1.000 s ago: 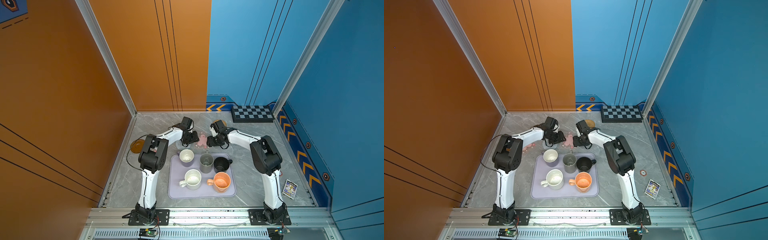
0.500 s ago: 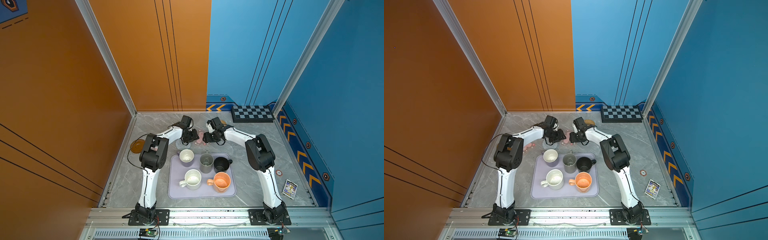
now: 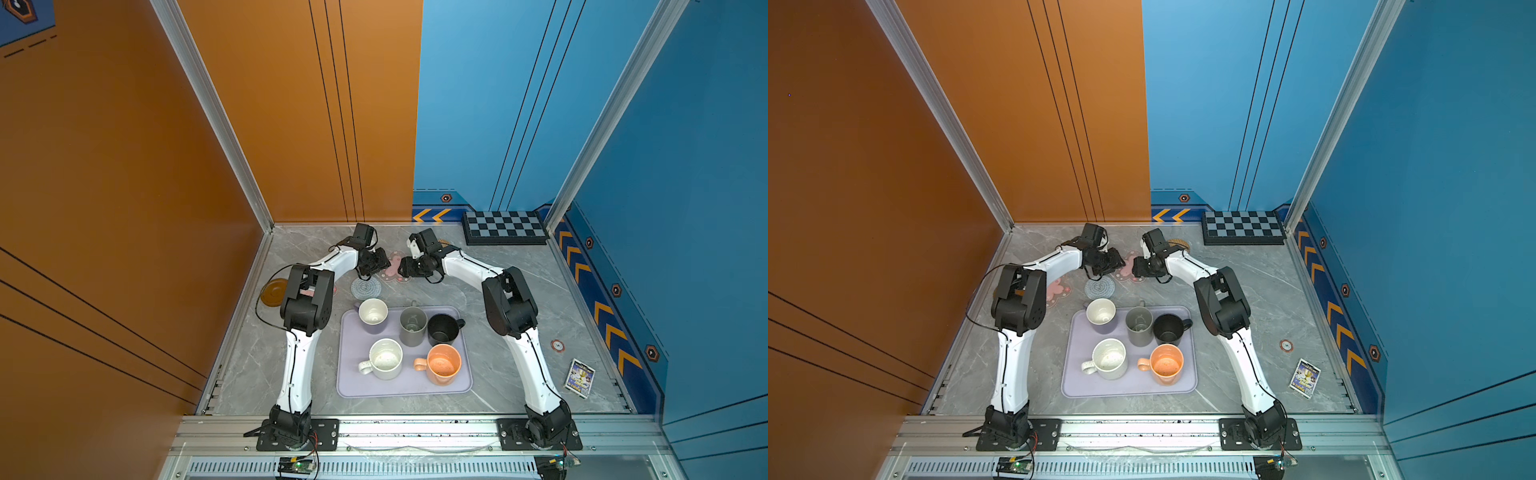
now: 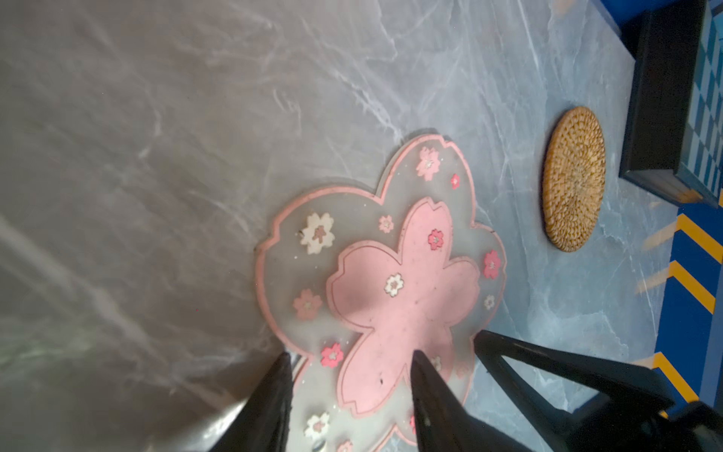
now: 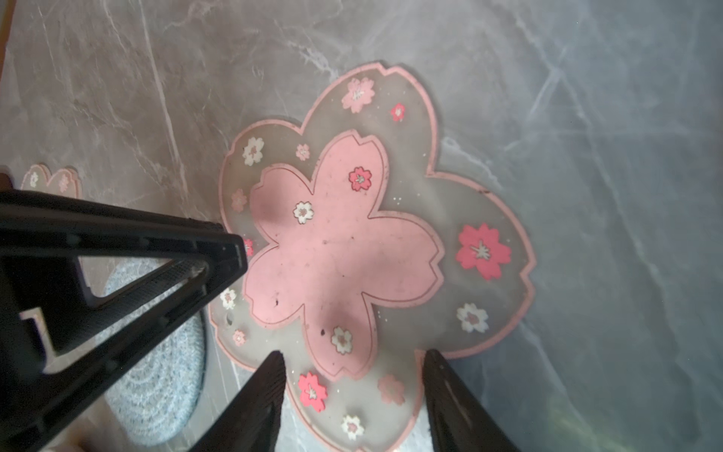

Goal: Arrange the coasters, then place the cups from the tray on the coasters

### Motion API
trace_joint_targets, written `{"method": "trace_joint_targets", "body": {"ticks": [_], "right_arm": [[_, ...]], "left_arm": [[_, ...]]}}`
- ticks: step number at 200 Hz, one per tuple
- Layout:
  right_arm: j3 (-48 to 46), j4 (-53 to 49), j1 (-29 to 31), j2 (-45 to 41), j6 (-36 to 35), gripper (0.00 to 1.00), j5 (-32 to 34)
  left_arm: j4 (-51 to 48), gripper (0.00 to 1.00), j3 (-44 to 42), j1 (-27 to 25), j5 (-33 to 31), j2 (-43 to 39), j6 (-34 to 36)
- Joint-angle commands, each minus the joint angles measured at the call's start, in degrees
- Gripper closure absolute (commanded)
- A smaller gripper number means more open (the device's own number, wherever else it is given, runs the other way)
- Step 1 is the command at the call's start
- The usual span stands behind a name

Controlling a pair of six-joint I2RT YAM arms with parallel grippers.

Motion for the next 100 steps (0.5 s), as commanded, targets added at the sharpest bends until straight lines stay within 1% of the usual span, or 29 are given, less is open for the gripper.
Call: {"method": "trace_joint_targets", "body": {"ticks": [1,59,100], "right_arm": [[3.4,-4.1,0.5,5.8,2.2,0.41,-2.1],[15.3,-6.5,-1.2,12.7,4.3,0.42,-3.3],[17.4,-6.4,-1.7,14.2,5.1,0.42,-3.5]], "left_arm": [[-1.1,0.5,1.0,-0.7,0.8,4.4,-1.9],[3.5,0.5,4.9,0.0,1.4,8.2,-7.0],[5.0,0.5,9.9,0.6,1.9,12.0,-8.9]]}}
